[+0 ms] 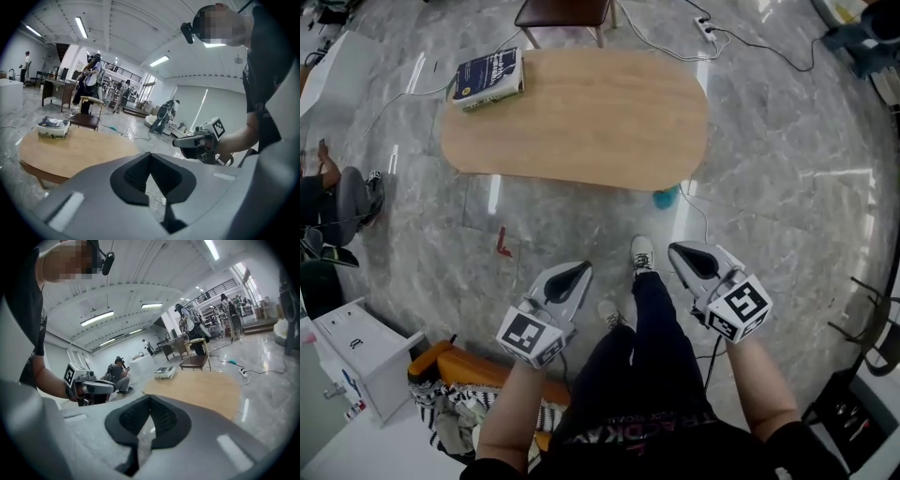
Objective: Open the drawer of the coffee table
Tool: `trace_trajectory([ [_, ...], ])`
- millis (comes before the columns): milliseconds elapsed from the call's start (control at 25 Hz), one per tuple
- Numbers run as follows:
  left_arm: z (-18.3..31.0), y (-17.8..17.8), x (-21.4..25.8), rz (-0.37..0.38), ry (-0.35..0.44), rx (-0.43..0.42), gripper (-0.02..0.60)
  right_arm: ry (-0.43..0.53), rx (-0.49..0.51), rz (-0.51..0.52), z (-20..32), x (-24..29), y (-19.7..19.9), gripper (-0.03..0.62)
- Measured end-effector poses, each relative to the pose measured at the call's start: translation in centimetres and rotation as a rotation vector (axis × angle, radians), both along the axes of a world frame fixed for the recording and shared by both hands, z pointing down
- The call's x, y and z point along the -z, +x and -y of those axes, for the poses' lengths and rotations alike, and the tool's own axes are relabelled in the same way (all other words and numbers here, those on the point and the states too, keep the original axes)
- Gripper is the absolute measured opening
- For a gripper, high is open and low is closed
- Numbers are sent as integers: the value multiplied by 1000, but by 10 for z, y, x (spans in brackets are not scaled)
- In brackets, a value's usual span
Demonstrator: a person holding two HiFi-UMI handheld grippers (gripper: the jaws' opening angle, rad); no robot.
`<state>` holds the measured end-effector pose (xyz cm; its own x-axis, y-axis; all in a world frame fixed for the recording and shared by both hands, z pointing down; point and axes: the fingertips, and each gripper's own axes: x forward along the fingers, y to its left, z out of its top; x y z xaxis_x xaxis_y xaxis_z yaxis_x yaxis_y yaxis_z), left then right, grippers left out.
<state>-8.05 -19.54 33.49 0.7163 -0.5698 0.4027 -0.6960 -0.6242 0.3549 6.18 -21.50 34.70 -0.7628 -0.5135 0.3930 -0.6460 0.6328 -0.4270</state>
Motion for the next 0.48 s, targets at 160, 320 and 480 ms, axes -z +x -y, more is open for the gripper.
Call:
trace_trajectory([
  [160,31,-2,-46,5,11,19,2,17,7,-16,25,-48,2,2],
  [320,55,2,-99,0,37,15,2,71,9,-42,43,-99,0,2],
  [480,63,9,-153,12,71,-14,2,122,0,-59,50,-150,1,2],
])
